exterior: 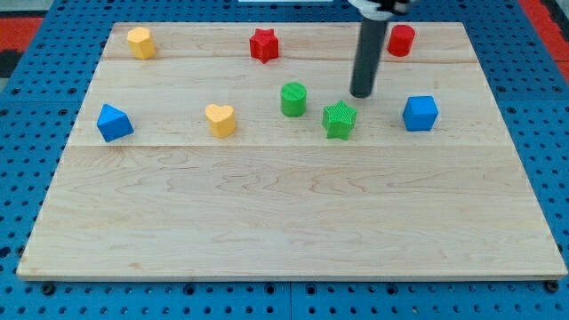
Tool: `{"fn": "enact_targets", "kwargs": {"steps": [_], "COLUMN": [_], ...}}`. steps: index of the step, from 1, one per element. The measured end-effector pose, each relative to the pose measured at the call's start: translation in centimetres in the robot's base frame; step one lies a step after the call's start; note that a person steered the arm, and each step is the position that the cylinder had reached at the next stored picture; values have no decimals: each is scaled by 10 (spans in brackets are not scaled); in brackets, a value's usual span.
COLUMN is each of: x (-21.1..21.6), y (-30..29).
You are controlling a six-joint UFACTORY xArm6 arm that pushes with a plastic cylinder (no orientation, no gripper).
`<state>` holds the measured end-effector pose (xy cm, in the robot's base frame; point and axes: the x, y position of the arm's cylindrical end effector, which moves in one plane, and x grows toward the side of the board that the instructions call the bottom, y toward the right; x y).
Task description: Push the yellow heart towards the bottom left
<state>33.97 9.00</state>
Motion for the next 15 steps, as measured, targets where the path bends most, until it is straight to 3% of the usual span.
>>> {"fn": "enact_targets", "kwargs": {"steps": [2, 3, 5, 7, 8, 9, 10, 12, 13, 14, 15], "x": [14, 54, 92, 105, 116, 100, 111, 180, 194, 218, 222], "y": [-145, -182, -191, -244, -244, -235, -202, -220, -182, -194, -256]}}
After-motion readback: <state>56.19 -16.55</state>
